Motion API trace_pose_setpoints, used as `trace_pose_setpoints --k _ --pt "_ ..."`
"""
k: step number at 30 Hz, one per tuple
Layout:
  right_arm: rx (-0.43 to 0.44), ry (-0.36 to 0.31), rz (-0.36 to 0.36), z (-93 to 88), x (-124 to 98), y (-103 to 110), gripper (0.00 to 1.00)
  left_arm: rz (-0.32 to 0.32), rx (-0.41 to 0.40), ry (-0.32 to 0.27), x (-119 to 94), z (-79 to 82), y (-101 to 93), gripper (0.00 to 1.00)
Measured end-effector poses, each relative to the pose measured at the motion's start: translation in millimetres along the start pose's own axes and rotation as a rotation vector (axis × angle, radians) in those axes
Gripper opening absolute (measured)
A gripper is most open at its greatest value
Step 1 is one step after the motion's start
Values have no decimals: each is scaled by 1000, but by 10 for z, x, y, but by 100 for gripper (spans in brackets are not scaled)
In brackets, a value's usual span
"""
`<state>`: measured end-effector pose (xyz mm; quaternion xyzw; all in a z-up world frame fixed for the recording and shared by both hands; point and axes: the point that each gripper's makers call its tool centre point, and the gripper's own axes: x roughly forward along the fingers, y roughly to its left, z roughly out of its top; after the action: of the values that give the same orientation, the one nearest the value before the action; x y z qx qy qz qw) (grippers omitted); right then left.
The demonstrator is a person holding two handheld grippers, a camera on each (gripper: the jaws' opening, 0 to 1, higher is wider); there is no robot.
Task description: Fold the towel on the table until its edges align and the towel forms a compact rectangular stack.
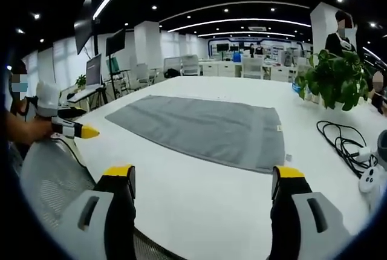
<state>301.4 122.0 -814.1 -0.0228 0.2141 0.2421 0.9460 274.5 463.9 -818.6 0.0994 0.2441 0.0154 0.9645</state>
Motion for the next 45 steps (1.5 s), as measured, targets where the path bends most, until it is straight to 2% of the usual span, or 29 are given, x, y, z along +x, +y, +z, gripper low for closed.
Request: trace_pose_setpoints --k 6,16,21,27,36,45 --pt "-23 32 11 -60 15 18 93 -7 7 4 8 3 -19 97" --pt "-47 44 -16 -70 5 7 95 -18 -7 -22 62 31 15 97" --pt "-54 54 -20 -86 6 16 96 -16 0 -15 76 14 27 97" --pt "-51 54 -27 -81 0 0 96 -16 -3 -20 65 13 39 96" --pt "-42 21 8 -22 -8 33 94 -11 -12 -39 50 41 55 95" --pt "-40 9 7 3 -18 33 94 -14 2 -10 90 -32 64 95"
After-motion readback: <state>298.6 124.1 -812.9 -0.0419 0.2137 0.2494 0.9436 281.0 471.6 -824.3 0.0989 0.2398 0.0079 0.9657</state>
